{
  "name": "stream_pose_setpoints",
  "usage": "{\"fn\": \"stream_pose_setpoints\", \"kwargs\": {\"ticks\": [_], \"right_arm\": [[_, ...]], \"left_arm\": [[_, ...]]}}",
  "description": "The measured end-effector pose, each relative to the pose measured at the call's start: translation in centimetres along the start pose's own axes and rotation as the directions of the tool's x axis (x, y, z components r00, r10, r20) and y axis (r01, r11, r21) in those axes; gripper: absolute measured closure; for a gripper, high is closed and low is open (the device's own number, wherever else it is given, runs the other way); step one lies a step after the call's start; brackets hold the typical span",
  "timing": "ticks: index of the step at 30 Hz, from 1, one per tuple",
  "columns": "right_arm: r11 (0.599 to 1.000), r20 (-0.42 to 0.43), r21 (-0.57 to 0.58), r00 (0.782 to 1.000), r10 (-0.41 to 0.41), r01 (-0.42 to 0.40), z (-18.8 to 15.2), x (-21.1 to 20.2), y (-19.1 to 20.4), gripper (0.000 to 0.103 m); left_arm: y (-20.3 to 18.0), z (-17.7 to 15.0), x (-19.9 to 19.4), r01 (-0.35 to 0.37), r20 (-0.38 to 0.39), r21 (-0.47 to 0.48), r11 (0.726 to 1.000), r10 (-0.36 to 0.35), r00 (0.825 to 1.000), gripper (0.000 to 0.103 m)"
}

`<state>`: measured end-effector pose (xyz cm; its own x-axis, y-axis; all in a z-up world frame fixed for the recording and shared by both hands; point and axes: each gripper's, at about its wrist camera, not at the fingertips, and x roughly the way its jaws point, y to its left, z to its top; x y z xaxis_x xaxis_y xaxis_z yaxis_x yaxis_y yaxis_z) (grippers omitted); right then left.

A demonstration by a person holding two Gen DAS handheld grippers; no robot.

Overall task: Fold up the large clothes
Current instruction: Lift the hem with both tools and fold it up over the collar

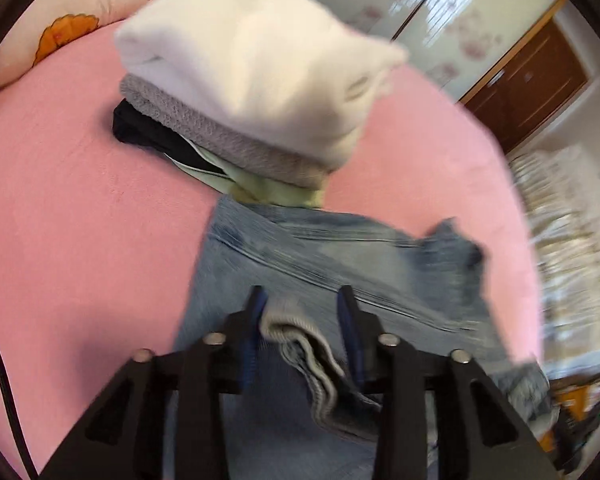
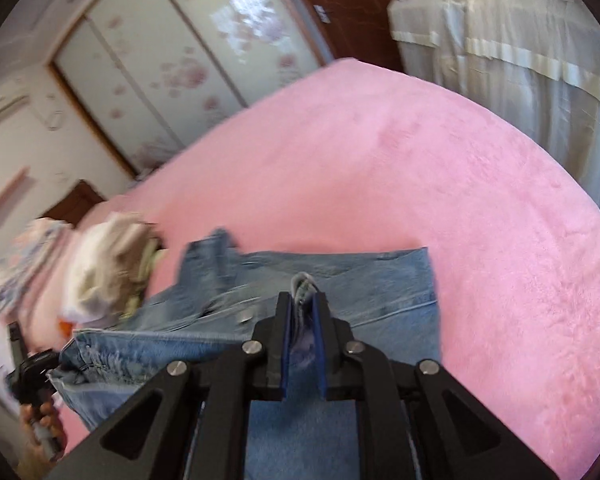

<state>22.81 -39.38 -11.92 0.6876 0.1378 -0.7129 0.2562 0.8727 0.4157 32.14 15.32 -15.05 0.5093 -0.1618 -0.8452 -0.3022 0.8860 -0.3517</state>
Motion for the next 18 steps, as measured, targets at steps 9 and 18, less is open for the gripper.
{"fn": "stream_pose_setpoints", "kwargs": {"ticks": [9,18], "right_arm": [[0.999,-0.144,-0.008,0.989,0.040,-0.042,-1.2,5.0,-3.0,0.059],[0.983,-0.223,-0.182,0.975,-0.018,-0.024,-2.3,8.4,-0.3,0.055]], "left_arm": [[2.4,0.0,3.0,0.017,-0.016,0.137,0.990,-0.015,1.000,0.044],[0.9,-1.9,6.4,0.092,-0.127,0.309,0.946,-0.055,0.990,0.029]]}}
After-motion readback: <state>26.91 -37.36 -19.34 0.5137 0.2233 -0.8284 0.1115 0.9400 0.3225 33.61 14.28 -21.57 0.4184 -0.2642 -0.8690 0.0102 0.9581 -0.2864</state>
